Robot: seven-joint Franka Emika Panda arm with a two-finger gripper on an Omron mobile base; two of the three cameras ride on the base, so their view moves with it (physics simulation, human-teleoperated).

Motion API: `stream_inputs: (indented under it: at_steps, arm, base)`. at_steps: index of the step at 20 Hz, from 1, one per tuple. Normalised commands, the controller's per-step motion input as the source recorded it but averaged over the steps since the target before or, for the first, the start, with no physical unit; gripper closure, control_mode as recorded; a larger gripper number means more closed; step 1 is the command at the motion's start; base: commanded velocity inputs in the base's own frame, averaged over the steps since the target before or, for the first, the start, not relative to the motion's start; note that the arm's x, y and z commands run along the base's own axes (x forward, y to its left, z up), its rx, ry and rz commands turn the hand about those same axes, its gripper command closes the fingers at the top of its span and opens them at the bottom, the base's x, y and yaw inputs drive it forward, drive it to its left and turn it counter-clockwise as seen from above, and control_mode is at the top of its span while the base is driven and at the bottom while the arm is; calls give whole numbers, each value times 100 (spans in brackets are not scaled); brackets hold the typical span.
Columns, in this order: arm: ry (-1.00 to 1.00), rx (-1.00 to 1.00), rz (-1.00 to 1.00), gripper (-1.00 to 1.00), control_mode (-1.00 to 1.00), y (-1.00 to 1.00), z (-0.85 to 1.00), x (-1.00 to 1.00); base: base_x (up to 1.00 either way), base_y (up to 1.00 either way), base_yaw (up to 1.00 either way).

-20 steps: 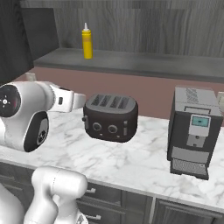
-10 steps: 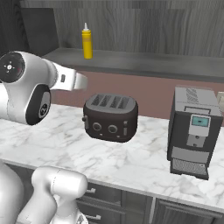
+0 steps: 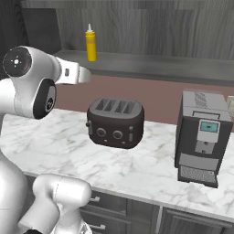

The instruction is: Take 2 condiments from the cabinet and move them on the counter near the stove.Make sure the condiments are lined up with each other, next to each other.

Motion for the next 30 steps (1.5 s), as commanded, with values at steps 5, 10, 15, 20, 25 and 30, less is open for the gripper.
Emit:
stream_inputs:
  at_steps: [5, 10, 15, 20, 25, 30]
  arm:
    - [0, -3, 2, -100, -100, 22, 6, 27]
    - [0, -1, 0, -100, -100, 9, 5, 30]
    - [4, 0, 1, -100, -100, 0, 1, 30]
    - [2, 0, 3, -100, -100, 2, 0, 33]
    - [0, 0, 3, -100, -100, 1, 0, 32]
    - [0, 0, 2, -100, -100, 6, 1, 35]
  base:
    - [0, 0, 0]
    - [0, 0, 0]
    - [0, 0, 0]
    - [0, 0, 0]
    - [0, 0, 0]
    - [0, 0, 0]
